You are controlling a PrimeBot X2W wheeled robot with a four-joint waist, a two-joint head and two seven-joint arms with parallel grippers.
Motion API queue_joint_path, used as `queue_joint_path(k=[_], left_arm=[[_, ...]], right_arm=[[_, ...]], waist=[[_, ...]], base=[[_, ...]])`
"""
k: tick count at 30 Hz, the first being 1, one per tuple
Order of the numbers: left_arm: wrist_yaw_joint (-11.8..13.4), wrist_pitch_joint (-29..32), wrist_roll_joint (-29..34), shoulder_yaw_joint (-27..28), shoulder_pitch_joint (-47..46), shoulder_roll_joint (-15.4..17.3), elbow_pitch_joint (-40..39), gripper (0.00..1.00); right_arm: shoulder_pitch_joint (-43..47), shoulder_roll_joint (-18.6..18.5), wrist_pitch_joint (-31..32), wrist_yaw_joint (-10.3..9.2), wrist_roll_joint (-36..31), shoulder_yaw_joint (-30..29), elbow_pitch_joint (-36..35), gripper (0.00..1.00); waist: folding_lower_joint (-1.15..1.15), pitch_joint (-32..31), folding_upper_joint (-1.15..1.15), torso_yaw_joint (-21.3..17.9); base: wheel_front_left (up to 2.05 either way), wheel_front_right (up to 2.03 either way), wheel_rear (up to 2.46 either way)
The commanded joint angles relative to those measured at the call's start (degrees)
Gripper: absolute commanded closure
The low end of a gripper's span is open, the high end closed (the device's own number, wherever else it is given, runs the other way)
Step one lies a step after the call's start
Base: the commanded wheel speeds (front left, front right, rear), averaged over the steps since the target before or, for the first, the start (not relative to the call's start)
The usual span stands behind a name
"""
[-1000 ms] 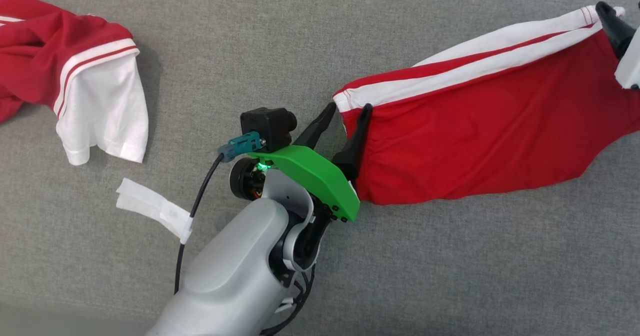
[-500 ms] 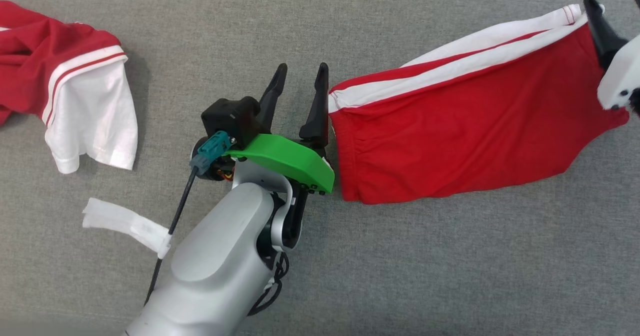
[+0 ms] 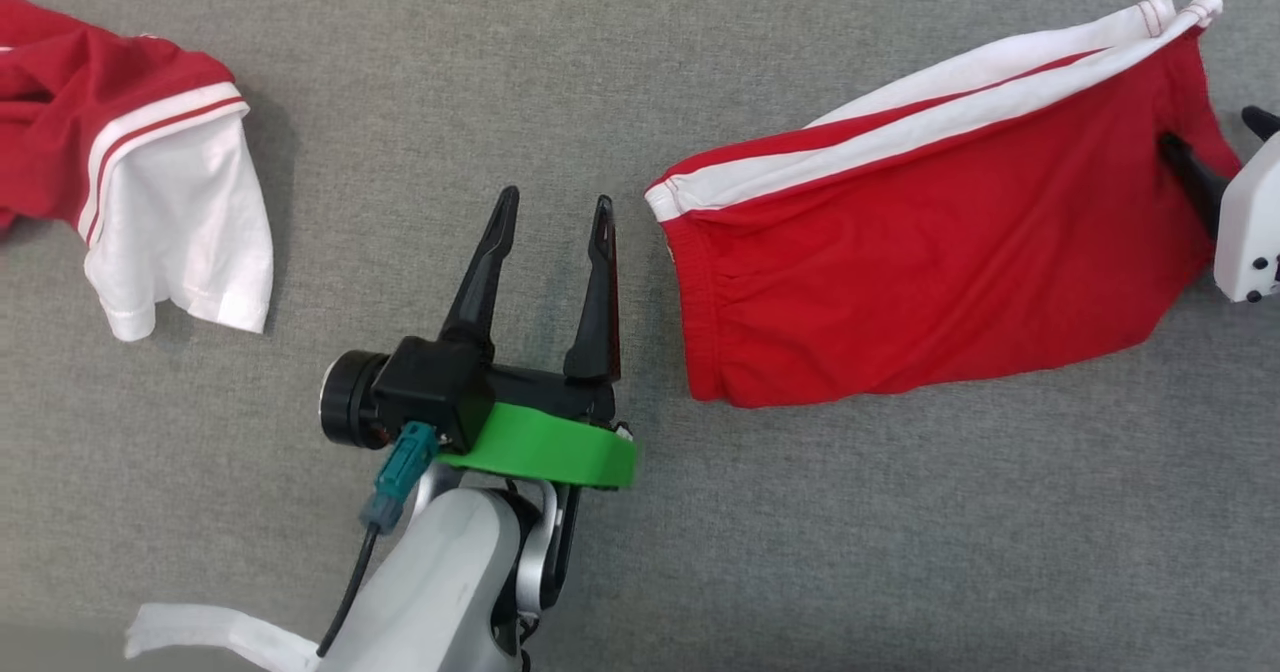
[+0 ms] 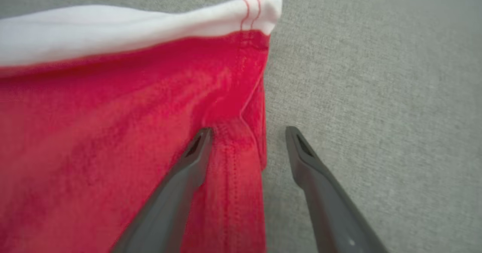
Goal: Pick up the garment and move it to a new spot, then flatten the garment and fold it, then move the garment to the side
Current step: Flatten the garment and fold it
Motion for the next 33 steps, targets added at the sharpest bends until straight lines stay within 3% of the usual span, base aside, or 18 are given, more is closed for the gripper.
queue_joint_path(k=[1,9,10,11,18,24,33], left_arm=[[-0.6,-0.15,0.99,0.85,1.28,-0.35,-0.64,0.0],[-3.72,-0.16,3.95,3.97,6.75,-1.84,-1.85,0.0],[-4.0,-0.16,4.16,4.33,7.51,-1.94,-1.83,0.0],[-4.36,-0.16,4.34,4.61,8.03,-2.01,-1.84,0.0],[-5.88,-0.16,4.51,6.79,12.96,-2.09,-1.57,0.0],[-7.49,-0.17,4.69,8.56,17.94,-2.07,-0.35,0.0],[-9.96,-0.17,4.38,9.69,21.86,-2.08,1.31,0.0]], right_arm=[[-0.71,0.38,0.24,-0.06,0.78,-0.08,0.89,0.0],[-0.76,2.25,2.81,-0.04,4.51,-1.25,6.51,0.0],[-0.5,2.36,3.29,-0.03,5.28,-1.32,6.87,0.69],[-0.13,2.47,3.82,-0.03,6.05,-1.68,7.38,1.0],[1.94,2.26,4.86,-0.06,13.15,-5.89,5.96,1.0],[6.26,0.81,4.15,-0.06,18.41,-14.65,3.81,1.0],[15.77,-0.46,3.37,-0.04,16.04,-26.68,3.31,1.0]], waist=[[0.0,1.79,0.0,2.26],[0.0,0.93,0.0,3.71],[0.0,0.75,0.0,3.72],[0.0,0.53,0.0,3.7],[0.0,-3.07,0.0,1.95],[0.0,-8.61,0.0,-0.15],[0.0,-13.57,0.0,-1.51]], base=[[0.0,0.0,0.0],[0.0,0.0,0.0],[0.0,0.0,0.0],[0.0,0.0,0.0],[0.0,0.0,0.0],[0.0,0.0,0.0],[0.0,0.0,0.0]])
